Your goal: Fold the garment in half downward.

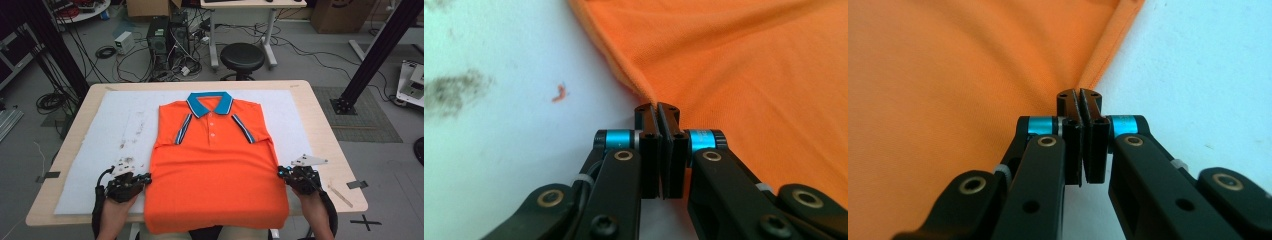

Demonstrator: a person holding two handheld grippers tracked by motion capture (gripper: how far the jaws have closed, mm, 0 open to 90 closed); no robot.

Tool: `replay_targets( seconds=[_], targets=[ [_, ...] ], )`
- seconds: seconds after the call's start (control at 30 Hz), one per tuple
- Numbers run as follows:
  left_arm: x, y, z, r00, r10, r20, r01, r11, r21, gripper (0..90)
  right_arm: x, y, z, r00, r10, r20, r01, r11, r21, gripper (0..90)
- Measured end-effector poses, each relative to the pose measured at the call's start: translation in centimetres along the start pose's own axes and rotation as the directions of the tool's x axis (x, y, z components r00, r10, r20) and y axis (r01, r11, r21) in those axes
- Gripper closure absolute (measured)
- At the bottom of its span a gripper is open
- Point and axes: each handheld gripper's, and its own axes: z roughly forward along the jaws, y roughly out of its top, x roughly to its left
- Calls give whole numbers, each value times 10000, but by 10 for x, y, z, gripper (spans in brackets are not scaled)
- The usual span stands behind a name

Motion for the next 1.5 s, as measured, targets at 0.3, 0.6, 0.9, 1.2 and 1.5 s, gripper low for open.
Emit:
replay_targets(
  seconds=[0.3,0.6,0.9,1.2,1.5],
  targets=[
    [14,-8,-23,9967,-448,680,459,9988,-147,879,5,-5,-24,10000,-75,-37,73,9992,-400,892],
    [14,-8,-42,9911,-561,1207,616,9972,-423,879,15,-8,-49,9997,-235,-49,231,9971,-725,892],
    [17,-4,-33,9903,-696,1204,773,9952,-607,477,17,-7,-44,10000,45,-43,-48,9977,-678,681],
    [17,11,-1,9974,-437,573,452,9986,-265,447,14,0,-18,9996,169,226,-166,9998,-124,593],
    [13,13,10,9998,-20,-211,23,9999,116,697,9,-3,1,9994,320,95,-324,9986,417,700]
  ],
)
